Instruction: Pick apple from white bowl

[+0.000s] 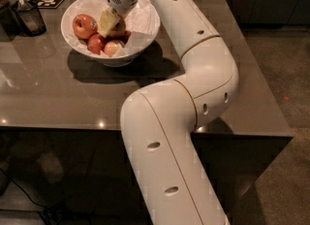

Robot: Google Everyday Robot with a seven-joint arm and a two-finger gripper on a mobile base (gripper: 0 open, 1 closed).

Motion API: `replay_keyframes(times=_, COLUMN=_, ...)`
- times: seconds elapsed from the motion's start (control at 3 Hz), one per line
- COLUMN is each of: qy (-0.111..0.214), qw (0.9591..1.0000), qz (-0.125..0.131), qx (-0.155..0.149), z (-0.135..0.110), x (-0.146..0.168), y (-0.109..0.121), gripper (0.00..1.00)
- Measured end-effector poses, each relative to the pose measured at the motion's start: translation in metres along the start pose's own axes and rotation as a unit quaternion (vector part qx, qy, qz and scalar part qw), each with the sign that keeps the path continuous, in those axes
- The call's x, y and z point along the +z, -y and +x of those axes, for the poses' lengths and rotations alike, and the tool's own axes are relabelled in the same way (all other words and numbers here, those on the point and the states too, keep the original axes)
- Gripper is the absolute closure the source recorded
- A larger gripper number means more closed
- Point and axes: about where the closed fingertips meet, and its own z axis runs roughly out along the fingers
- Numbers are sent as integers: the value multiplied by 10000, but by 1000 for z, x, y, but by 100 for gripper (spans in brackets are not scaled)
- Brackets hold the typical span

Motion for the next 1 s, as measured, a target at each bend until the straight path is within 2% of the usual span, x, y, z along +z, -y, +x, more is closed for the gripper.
replay_keyframes(times=0.33, qy=240, qw=9986, qz=214, qx=-425, z=-23, x=-34, y=-9, gripper=100)
replay_keyframes(times=0.67, qy=452, qw=9955, qz=287, qx=-780, z=-39, x=-66, y=-26, gripper=100)
replay_keyframes(times=1.0, qy=653, qw=9925, qz=241, qx=-1008, z=-45, x=-90, y=-46, gripper=100)
